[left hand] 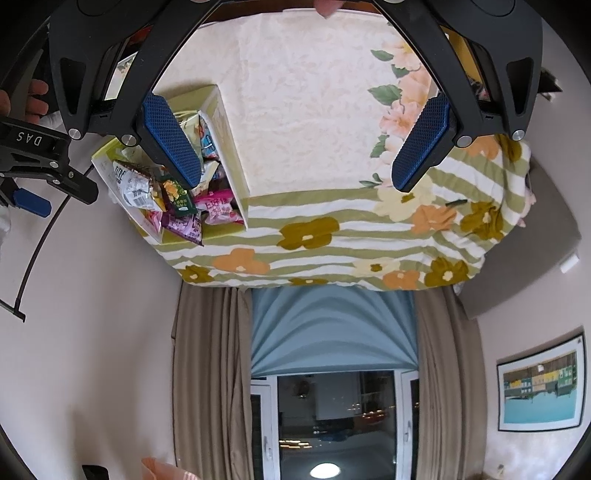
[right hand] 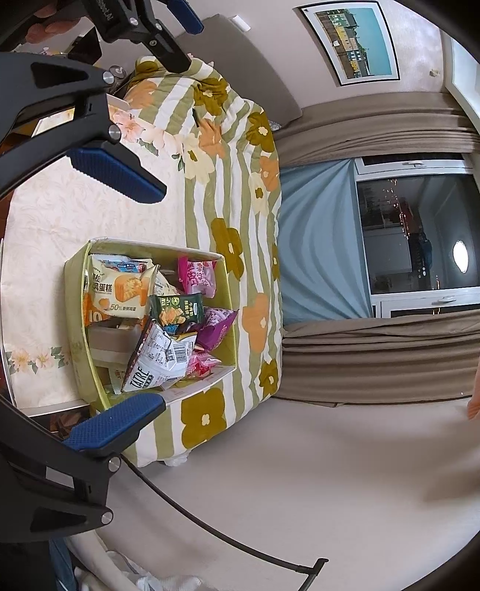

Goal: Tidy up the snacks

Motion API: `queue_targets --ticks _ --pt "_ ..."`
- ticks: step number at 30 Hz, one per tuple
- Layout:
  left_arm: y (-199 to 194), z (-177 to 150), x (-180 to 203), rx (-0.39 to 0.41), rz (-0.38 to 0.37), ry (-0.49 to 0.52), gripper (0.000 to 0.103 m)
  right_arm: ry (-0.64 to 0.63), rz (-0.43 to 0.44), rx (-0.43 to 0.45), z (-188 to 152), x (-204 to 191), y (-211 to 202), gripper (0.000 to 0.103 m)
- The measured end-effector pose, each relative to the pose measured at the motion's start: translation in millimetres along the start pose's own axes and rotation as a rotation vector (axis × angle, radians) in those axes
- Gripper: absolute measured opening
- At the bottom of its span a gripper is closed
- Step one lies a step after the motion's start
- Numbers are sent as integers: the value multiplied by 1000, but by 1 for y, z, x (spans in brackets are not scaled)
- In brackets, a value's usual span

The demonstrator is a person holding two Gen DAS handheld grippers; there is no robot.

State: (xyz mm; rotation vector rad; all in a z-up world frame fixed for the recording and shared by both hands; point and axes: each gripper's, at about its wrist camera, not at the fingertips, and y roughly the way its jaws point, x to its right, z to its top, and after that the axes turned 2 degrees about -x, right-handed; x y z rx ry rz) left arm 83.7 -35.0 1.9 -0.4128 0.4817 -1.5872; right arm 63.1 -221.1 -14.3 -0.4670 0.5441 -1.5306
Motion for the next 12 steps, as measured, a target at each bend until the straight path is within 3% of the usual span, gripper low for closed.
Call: queue_targets --ticks 4,12 --pt "2 1 2 5 38 10 102 2 -1 -3 -1 0 2 102" --pt "2 3 2 18 22 -2 102 9 -2 -12 -2 -1 5 102"
